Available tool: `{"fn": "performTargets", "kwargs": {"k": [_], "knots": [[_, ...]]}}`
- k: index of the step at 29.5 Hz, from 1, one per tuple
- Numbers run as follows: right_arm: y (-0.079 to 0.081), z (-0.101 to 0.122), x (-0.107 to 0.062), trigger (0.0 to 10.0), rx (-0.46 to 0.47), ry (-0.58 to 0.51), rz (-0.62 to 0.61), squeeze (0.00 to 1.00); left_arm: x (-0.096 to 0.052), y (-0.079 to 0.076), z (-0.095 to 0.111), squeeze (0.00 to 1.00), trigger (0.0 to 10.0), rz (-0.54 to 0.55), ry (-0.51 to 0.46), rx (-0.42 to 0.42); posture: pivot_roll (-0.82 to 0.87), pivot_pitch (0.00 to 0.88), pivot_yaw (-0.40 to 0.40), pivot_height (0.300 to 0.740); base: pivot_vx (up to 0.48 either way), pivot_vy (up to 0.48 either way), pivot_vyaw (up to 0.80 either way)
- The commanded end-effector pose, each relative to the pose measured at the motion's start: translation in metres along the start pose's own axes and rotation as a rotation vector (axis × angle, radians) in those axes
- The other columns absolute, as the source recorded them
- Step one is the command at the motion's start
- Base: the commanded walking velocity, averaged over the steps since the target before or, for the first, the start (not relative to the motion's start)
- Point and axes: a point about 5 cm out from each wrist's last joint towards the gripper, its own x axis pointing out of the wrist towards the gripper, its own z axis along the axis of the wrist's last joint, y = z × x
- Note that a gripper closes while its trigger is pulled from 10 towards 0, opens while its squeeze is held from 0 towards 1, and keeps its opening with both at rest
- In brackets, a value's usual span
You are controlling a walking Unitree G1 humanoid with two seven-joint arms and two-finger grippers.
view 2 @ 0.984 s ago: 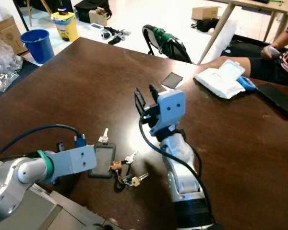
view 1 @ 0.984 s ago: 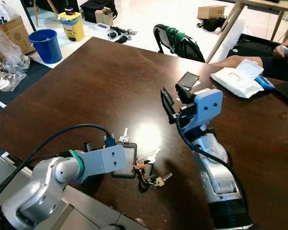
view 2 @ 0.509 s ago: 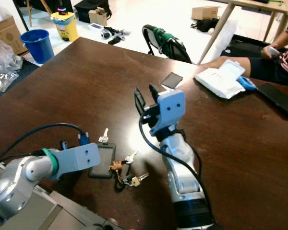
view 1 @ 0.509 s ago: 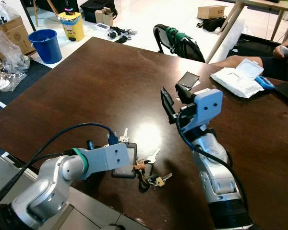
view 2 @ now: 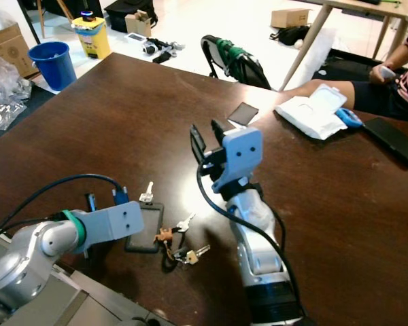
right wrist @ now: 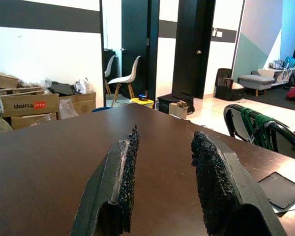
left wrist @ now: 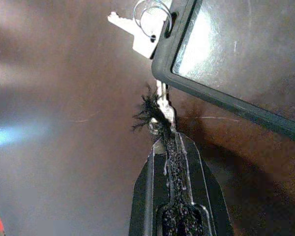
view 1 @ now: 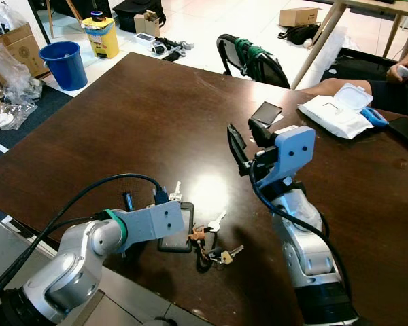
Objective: Hang keys on a hook
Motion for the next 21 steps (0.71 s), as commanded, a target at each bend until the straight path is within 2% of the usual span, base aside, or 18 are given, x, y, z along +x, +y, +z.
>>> {"fn": "performTargets", "kwargs": {"k": [1,2,4,8,9,11,12,14,15,16,17,18,19,20,21], "knots": [[0.002,-0.001,-0.001,10.0,0.006,0.004,0.003,0.00,0.000,-0.001,-0.006,0.00,1.6,0.003,0.028,-0.001,0.11,0.021,0.127,0.740,0.000,0.000,0.00],[0.002,-0.001,-0.001,10.0,0.006,0.004,0.003,0.00,0.000,-0.001,-0.006,0.00,1.6,0.003,0.028,-0.001,0.11,0.021,0.127,0.740,0.000,0.000,0.00],[0.001,-0.001,-0.001,10.0,0.006,0.004,0.003,0.00,-0.002,0.000,-0.008,0.00,0.0,0.019,0.037,-0.001,0.11,0.021,0.127,0.740,0.000,0.000,0.00],[0.001,-0.001,-0.001,10.0,0.006,0.004,0.002,0.00,-0.006,0.005,-0.008,0.00,0.0,0.052,0.027,-0.036,0.11,0.022,0.126,0.740,0.000,0.000,0.00],[0.001,-0.001,-0.001,10.0,0.006,0.004,0.002,0.00,-0.009,0.014,0.001,0.00,1.4,0.086,-0.037,-0.160,0.11,0.021,0.124,0.740,0.000,0.000,0.00],[0.001,-0.001,-0.001,10.0,0.006,0.004,0.002,0.00,-0.009,0.014,0.001,0.00,1.4,0.086,-0.037,-0.160,0.11,0.021,0.124,0.740,0.000,0.000,0.00],[0.001,-0.001,-0.001,10.0,0.006,0.003,0.003,0.00,-0.012,0.024,0.013,0.00,7.7,0.119,-0.116,-0.294,0.11,0.021,0.123,0.740,0.000,0.000,0.00],[0.001,-0.001,-0.001,10.0,0.006,0.003,0.003,0.00,-0.012,0.024,0.013,0.00,7.7,0.119,-0.116,-0.294,0.11,0.021,0.123,0.740,0.000,0.000,0.00],[0.001,0.000,0.000,10.0,0.007,0.000,0.005,0.00,-0.016,0.037,0.028,0.00,10.0,0.151,-0.224,-0.452,0.11,0.021,0.122,0.740,0.000,0.000,0.00],[0.001,0.000,0.000,10.0,0.007,0.000,0.005,0.00,-0.016,0.037,0.028,0.00,10.0,0.151,-0.224,-0.452,0.11,0.021,0.122,0.740,0.000,0.000,0.00],[0.002,0.001,0.001,10.0,0.007,-0.004,0.007,0.00,-0.021,0.048,0.040,0.00,10.0,0.173,-0.319,-0.579,0.11,0.021,0.122,0.740,0.000,0.000,0.00],[0.002,0.001,0.001,10.0,0.007,-0.004,0.007,0.00,-0.021,0.048,0.040,0.00,10.0,0.173,-0.319,-0.579,0.11,0.021,0.122,0.740,0.000,0.000,0.00],[0.002,0.002,0.002,10.0,0.008,-0.008,0.009,0.00,-0.025,0.057,0.048,0.00,10.0,0.202,-0.390,-0.668,0.11,0.021,0.120,0.740,0.000,0.000,0.00],[0.002,0.002,0.002,10.0,0.008,-0.008,0.009,0.00,-0.025,0.057,0.048,0.00,10.0,0.202,-0.390,-0.668,0.11,0.021,0.120,0.740,0.000,0.000,0.00],[0.003,0.003,0.003,10.0,0.009,-0.011,0.011,0.00,-0.028,0.064,0.053,0.00,10.0,0.217,-0.435,-0.733,0.11,0.022,0.120,0.740,0.000,0.000,0.00]]}}
